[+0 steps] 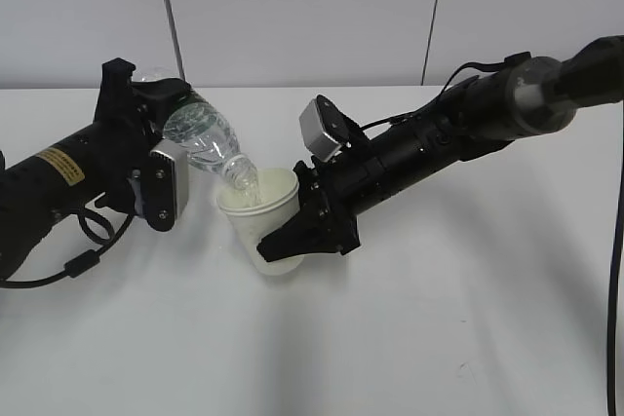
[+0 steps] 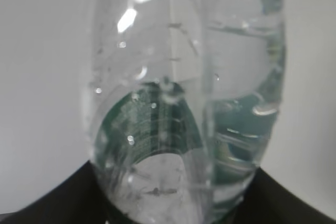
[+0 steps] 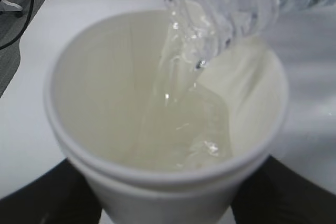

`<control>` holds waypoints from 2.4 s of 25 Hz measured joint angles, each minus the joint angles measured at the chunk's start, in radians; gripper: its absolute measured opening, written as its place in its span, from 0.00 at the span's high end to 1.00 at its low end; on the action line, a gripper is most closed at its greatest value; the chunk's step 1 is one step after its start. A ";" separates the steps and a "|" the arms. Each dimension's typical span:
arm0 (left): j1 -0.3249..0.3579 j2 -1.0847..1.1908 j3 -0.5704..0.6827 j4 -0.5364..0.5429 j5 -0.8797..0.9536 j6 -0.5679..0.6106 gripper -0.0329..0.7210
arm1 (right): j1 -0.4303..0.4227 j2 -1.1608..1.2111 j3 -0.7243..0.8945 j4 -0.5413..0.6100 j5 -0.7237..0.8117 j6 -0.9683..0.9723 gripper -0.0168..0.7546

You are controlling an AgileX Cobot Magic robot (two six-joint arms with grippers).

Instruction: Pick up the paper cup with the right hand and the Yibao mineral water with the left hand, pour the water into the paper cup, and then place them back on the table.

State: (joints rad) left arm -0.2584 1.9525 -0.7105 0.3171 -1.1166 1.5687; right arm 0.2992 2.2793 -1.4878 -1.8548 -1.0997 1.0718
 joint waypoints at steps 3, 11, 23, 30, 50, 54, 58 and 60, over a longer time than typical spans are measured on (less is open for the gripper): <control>0.000 0.000 0.000 0.007 -0.001 0.000 0.45 | 0.000 0.000 0.000 0.000 0.000 0.000 0.37; -0.033 0.000 0.000 -0.017 -0.001 -0.253 0.45 | 0.002 0.000 0.000 0.000 0.032 -0.001 0.37; -0.099 0.000 0.021 -0.179 0.096 -0.728 0.45 | 0.002 0.000 0.000 0.036 0.050 -0.078 0.37; -0.099 0.000 0.041 -0.225 0.018 -0.770 0.45 | 0.002 0.000 0.000 0.042 0.056 -0.084 0.37; -0.099 0.000 0.044 -0.189 0.068 -1.396 0.46 | -0.189 -0.040 0.000 0.107 0.047 -0.087 0.37; -0.099 0.000 0.044 -0.138 0.085 -1.470 0.46 | -0.235 -0.042 0.000 0.100 0.049 -0.084 0.37; -0.099 0.000 0.045 -0.100 0.096 -1.520 0.46 | -0.263 -0.042 0.000 0.096 0.067 -0.084 0.37; -0.099 0.000 0.045 -0.097 0.106 -1.526 0.46 | -0.272 -0.042 0.004 0.098 0.094 -0.089 0.37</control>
State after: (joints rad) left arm -0.3570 1.9522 -0.6660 0.2203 -1.0110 0.0427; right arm 0.0274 2.2377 -1.4835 -1.7565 -1.0057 0.9830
